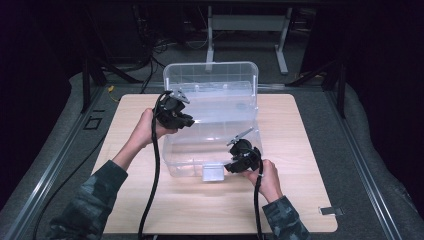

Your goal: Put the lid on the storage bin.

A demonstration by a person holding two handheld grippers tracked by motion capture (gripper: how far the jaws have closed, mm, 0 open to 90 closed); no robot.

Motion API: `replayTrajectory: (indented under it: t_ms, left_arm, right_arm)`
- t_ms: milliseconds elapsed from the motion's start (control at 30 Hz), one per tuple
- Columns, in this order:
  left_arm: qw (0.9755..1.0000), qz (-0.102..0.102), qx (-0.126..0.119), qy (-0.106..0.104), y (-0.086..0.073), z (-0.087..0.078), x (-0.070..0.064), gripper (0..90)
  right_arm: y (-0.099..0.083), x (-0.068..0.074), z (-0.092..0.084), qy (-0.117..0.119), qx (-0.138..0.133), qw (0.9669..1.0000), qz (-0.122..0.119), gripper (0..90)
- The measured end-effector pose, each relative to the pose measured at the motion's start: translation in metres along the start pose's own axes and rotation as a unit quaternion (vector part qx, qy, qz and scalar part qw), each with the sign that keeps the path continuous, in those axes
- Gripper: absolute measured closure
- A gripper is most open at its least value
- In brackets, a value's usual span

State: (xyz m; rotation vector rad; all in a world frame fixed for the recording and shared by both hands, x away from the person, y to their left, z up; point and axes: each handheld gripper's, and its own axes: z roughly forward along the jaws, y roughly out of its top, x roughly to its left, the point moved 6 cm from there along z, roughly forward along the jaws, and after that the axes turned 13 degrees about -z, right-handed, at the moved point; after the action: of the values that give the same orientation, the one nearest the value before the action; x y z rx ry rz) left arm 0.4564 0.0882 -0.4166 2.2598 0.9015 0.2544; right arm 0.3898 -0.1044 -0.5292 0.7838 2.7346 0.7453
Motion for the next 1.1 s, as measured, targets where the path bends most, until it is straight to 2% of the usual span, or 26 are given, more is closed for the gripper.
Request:
replayTrajectory:
  t_ms: [1100]
  left_arm:
    - [0.9995, 0.015, -0.026, 0.006, -0.027, -0.001, -0.021, 78.7]
  right_arm:
    - [0.000, 0.001, 0.000, -0.003, 0.001, 1.0000, -0.002, 58.3]
